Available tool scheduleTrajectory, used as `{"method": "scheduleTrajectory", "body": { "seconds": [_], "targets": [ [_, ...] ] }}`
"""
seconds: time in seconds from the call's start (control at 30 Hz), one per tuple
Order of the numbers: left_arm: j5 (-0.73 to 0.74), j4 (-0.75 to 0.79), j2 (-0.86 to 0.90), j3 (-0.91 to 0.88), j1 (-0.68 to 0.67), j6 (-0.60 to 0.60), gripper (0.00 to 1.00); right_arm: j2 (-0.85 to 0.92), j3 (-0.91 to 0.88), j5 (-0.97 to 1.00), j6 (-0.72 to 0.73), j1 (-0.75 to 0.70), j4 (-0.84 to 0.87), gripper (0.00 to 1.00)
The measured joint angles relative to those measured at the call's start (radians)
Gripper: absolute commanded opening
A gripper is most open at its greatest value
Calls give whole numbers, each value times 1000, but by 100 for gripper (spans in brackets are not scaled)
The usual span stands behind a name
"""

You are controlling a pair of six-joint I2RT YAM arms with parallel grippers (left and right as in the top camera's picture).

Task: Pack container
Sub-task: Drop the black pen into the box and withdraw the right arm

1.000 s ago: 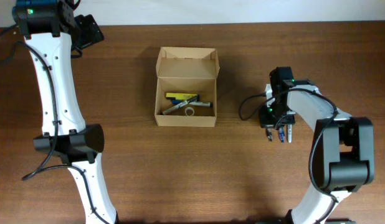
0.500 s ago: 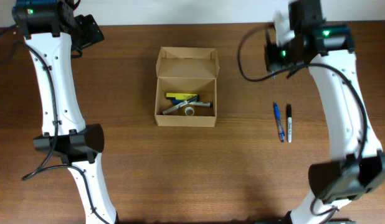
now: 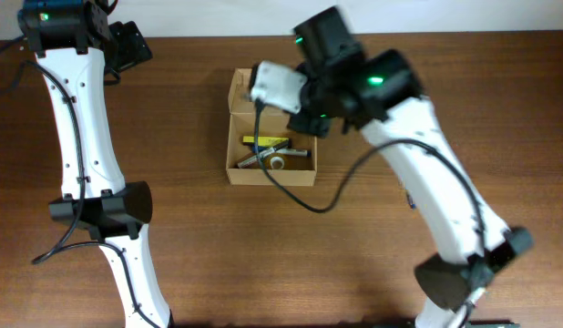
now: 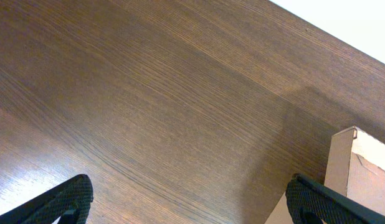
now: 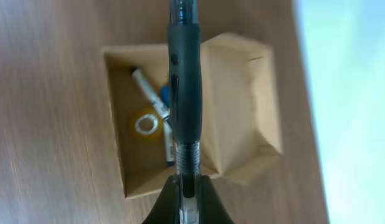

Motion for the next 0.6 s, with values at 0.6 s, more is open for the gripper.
{"method": "scheduleTrajectory", "body": {
  "seconds": [0.6],
  "targets": [
    [0, 0, 0, 0, 0, 0, 100, 398, -14, 0, -77, 0, 6, 35]
  ]
}}
